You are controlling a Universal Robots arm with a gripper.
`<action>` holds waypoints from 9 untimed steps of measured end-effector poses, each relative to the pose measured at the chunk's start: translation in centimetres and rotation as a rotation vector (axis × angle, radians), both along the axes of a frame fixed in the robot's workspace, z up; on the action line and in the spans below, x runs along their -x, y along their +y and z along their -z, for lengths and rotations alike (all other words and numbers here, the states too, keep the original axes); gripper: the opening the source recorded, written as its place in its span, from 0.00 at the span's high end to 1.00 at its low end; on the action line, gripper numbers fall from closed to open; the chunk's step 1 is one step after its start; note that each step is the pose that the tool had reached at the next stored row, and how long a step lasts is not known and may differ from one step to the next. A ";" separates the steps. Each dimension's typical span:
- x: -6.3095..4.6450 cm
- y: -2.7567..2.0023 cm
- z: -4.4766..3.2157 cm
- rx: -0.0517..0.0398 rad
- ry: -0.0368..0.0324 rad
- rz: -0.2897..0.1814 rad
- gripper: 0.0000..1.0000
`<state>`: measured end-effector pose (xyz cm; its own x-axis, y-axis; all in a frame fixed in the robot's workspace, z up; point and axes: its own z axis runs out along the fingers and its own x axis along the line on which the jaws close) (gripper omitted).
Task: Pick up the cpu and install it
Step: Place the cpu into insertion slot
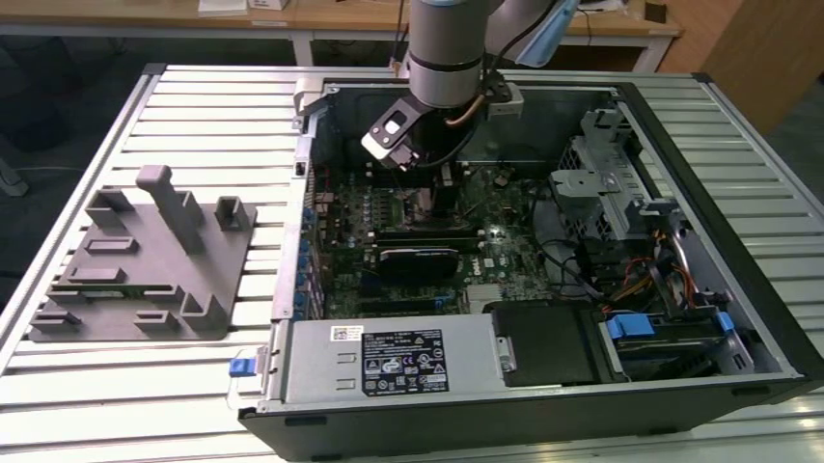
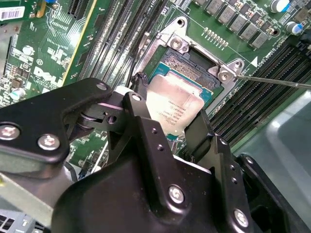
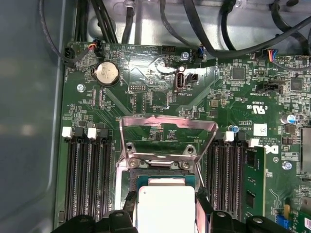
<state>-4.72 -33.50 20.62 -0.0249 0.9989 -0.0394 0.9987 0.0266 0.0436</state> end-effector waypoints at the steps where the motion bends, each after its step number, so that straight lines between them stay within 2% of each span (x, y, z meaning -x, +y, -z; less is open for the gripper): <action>1: 0.0 0.00 0.08 0.0000 0.0001 0.000 0.45; 9: 0.0 0.00 0.69 0.0000 0.0004 0.000 0.45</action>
<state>-4.72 -33.49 19.93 -0.0249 0.9989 -0.0393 0.9987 0.0266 0.0433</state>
